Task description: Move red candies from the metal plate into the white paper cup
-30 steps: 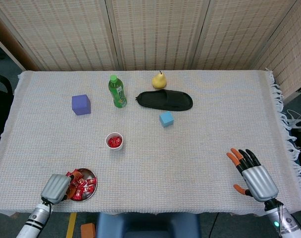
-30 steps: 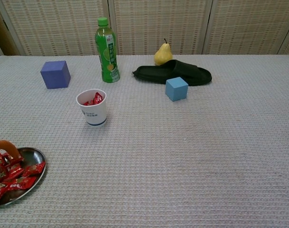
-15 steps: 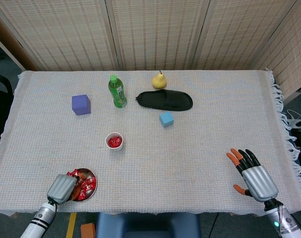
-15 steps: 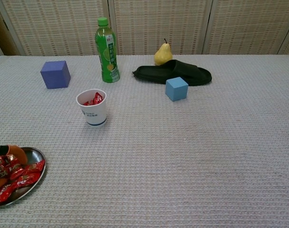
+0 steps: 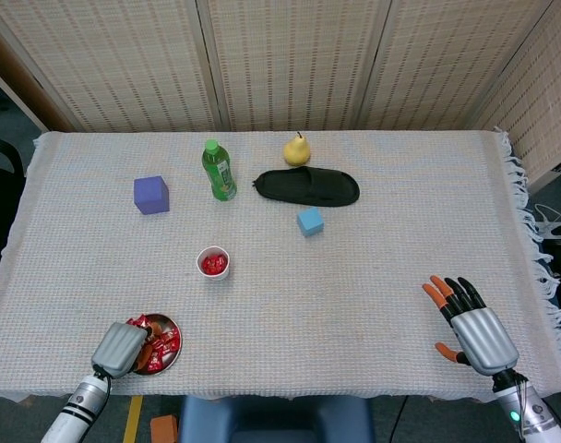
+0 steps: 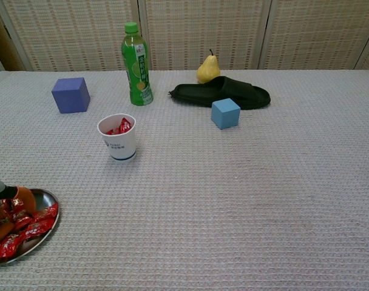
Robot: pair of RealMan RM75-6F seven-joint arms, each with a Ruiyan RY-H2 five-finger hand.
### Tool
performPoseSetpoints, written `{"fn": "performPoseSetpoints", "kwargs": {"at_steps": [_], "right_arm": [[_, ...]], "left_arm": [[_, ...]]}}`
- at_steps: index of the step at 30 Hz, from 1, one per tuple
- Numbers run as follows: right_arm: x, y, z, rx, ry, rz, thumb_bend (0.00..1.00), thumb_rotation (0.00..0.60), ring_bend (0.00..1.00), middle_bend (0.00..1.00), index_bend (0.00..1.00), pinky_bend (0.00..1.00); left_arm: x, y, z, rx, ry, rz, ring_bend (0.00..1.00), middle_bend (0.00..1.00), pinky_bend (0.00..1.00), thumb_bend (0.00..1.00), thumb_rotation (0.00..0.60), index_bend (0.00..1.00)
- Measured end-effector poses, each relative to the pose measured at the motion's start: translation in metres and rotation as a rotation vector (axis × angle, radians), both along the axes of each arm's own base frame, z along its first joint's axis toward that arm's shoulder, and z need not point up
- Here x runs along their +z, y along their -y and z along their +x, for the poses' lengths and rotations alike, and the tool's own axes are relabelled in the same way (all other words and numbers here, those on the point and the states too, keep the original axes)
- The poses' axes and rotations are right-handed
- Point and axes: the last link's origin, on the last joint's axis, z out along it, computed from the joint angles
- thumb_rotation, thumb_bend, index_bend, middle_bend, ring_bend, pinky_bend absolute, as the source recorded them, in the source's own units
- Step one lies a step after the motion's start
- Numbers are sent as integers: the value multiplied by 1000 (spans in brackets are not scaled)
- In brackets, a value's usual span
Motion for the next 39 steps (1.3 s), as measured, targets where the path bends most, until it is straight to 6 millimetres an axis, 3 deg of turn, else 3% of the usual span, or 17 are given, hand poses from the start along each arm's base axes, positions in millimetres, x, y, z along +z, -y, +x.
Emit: {"fn": "performPoseSetpoints", "kwargs": {"at_steps": [18, 26, 31, 39], "right_arm": [[0, -1, 0, -2, 0, 1, 96, 600, 0, 0, 0, 0], [0, -1, 1, 0, 0, 0, 96, 600, 0, 0, 0, 0], [1, -2, 1, 2, 1, -1, 96, 600, 0, 0, 0, 0], [2, -2, 1, 3, 4, -2, 95, 600, 0, 0, 0, 0]], "left_arm": [[-1, 1, -3, -6, -8, 14, 1000, 1000, 1000, 375, 600, 506], [1, 3, -4, -17, -6, 30, 1000, 1000, 1000, 380, 600, 500], [-1, 6, -4, -23, -26, -1, 1000, 1000, 1000, 383, 600, 430], [3, 2, 2, -28, -24, -20, 1000, 1000, 1000, 381, 600, 496]]}}
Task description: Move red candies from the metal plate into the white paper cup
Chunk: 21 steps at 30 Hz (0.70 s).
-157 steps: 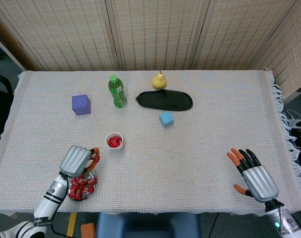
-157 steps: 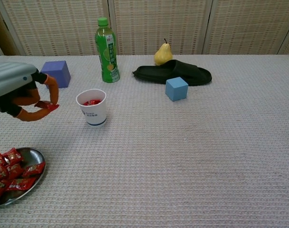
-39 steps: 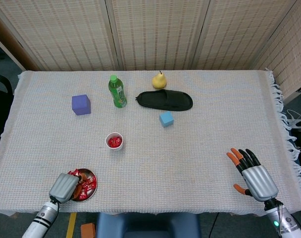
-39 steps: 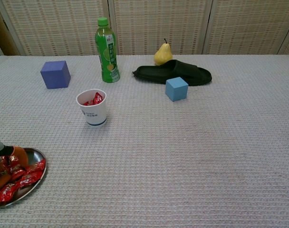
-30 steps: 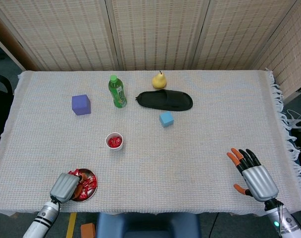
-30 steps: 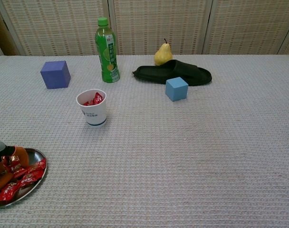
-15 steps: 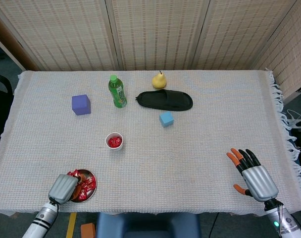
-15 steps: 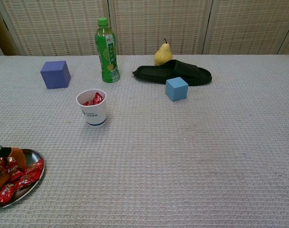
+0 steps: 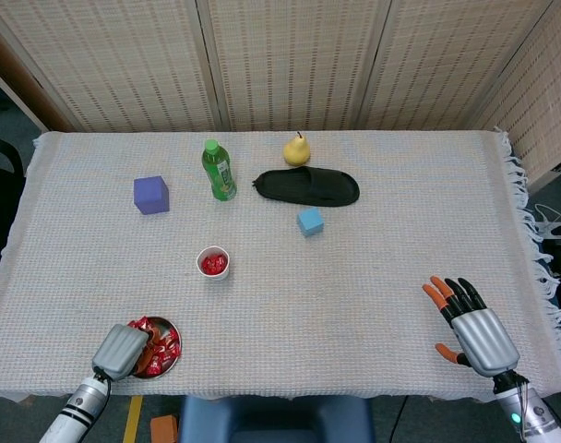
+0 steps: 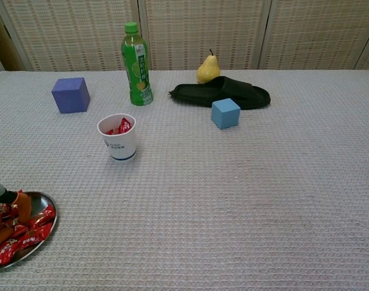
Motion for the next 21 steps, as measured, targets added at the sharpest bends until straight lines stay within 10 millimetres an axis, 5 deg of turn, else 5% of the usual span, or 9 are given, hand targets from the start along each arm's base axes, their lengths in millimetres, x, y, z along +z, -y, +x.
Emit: {"fn": "performPoseSetpoints", "kwargs": {"at_steps": [10, 21], "right_arm": [[0, 0, 0, 0, 0, 2, 96, 600, 0, 0, 0, 0], [0, -2, 1, 3, 1, 1, 96, 600, 0, 0, 0, 0]], "left_arm": [[1, 0, 0, -6, -15, 4, 1000, 1000, 1000, 381, 600, 612], [6, 0, 4, -22, 10, 40, 1000, 1000, 1000, 377, 600, 616]]}}
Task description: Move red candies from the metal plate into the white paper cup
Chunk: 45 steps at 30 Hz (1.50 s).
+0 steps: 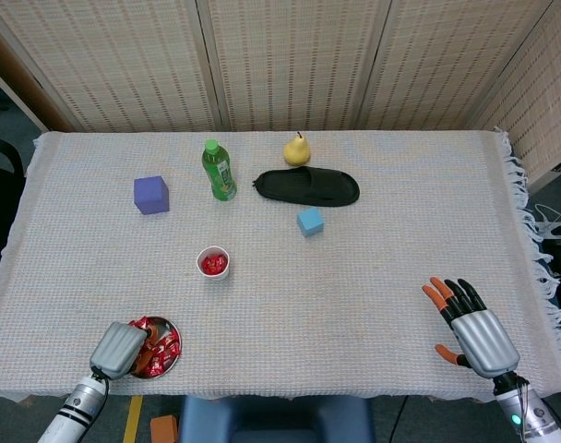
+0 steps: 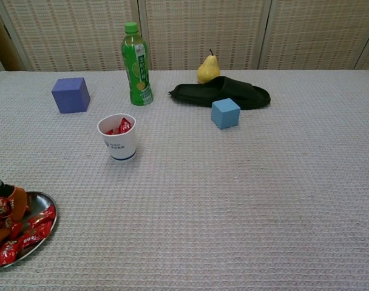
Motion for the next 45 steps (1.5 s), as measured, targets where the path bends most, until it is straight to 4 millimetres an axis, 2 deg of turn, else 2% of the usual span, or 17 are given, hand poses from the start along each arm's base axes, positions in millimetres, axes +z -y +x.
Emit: {"fn": "performPoseSetpoints", "kwargs": {"at_steps": [9, 17, 22, 27, 34, 45], "right_arm": [[0, 0, 0, 0, 0, 1, 96, 600, 0, 0, 0, 0], [0, 1, -1, -4, -2, 2, 96, 600, 0, 0, 0, 0], [-1, 2, -1, -6, -4, 0, 96, 600, 0, 0, 0, 0], [-2, 4, -2, -15, -9, -1, 96, 600, 0, 0, 0, 0], [-1, 9, -6, -34, -14, -11, 96, 600, 0, 0, 0, 0], [1, 14, -8, -52, -12, -20, 96, 600, 0, 0, 0, 0]], "left_arm": [[0, -1, 0, 1, 5, 7, 1000, 1000, 1000, 378, 600, 614], [18, -15, 18, -21, 115, 78, 1000, 1000, 1000, 378, 600, 609], [29, -36, 40, -71, 172, 118, 1000, 1000, 1000, 378, 600, 608], [31, -60, 65, -123, 197, 135, 1000, 1000, 1000, 378, 600, 604], [20, -100, 103, -160, 226, 133, 1000, 1000, 1000, 376, 600, 604], [-3, -134, 138, -197, 206, 136, 1000, 1000, 1000, 375, 600, 602]]}}
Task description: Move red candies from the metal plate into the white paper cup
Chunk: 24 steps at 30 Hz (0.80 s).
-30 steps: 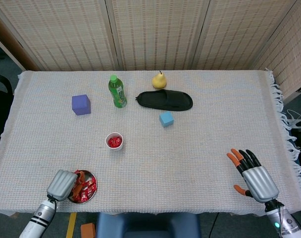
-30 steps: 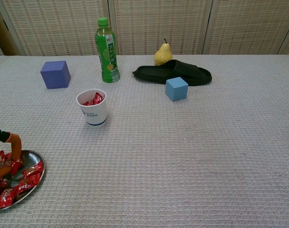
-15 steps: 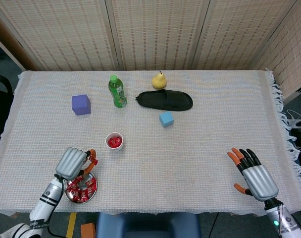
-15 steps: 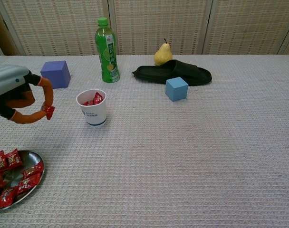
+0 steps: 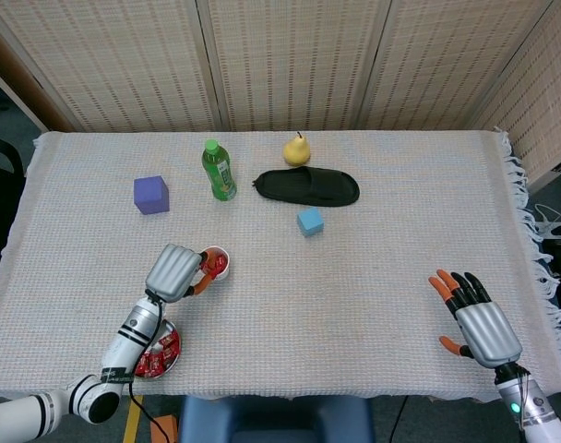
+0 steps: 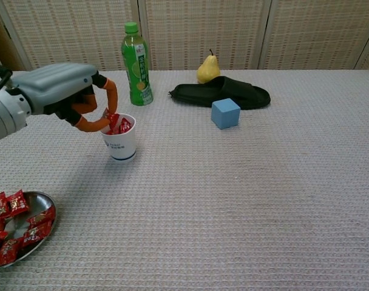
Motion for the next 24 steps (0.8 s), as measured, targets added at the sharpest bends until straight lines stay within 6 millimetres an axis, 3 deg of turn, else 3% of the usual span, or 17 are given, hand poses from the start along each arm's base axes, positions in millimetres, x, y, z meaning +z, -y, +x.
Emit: {"fn": "performPoseSetpoints", "kwargs": {"at_steps": [10, 19, 24], "right_arm": [[3, 1, -2, -9, 3, -15, 96, 600, 0, 0, 0, 0], [3, 1, -2, -11, 3, -15, 96, 600, 0, 0, 0, 0], [2, 0, -1, -5, 2, -11, 96, 600, 0, 0, 0, 0]], "left_arm": [[-15, -20, 3, 20, -33, 14, 1000, 1000, 1000, 374, 600, 586], [-20, -21, 1, 23, -49, 3, 1000, 1000, 1000, 379, 600, 290], [-15, -17, 0, 20, -52, 2, 1000, 1000, 1000, 378, 600, 226]]}}
